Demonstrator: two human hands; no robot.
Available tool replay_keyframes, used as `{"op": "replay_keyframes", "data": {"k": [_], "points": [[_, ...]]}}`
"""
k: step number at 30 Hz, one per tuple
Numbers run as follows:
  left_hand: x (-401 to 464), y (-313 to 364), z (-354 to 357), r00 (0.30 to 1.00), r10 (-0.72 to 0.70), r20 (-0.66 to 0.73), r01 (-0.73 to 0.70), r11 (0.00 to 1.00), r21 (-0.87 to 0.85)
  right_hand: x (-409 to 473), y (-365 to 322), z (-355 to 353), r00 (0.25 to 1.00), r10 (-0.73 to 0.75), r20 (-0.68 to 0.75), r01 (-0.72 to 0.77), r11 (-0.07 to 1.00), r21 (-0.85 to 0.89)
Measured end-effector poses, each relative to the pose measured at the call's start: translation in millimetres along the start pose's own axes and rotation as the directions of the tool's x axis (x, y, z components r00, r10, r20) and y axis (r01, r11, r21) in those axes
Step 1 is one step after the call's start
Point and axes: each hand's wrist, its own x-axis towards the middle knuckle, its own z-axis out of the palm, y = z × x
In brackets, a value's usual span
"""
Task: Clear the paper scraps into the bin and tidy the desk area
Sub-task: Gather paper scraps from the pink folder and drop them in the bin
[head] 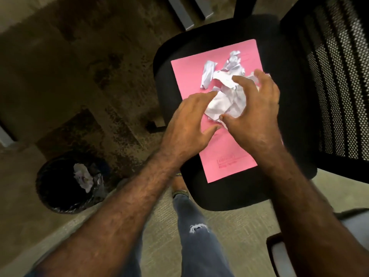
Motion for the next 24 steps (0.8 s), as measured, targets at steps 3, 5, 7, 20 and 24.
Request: {"op": "replay_keyframes", "data": {"k": [3,5,7,20,24], "points": [[9.0,7.6,11.6,0.999,-0.031,0.04,0.026,0.991,0.128,12.6,21.0,-0.1,0.994,0.05,0.101,-0.04,0.994,-0.098],[12.8,12.5,17.9,0.999,-0.038,0.034,0.031,0.984,0.173,19.7,31.5,0.9,0.983,0.076,0.164,-0.051,0.987,-0.151],[16.4,16.3,22.5,0.999,-0.044,0.025,0.038,0.979,0.202,26.6,39.6,0.9,0.974,0.087,0.207,-0.052,0.984,-0.169],[33.6,15.7,14.5,0.991,-0.045,0.123,0.024,0.986,0.167,42.9,42.7,7.6,0.947,0.022,0.32,0.004,0.997,-0.081],[34.2,15.0,10.4,0.992,-0.05,0.12,0.038,0.994,0.099,39.1,34.9,12.5,0.959,0.052,0.28,-0.02,0.993,-0.115]]}}
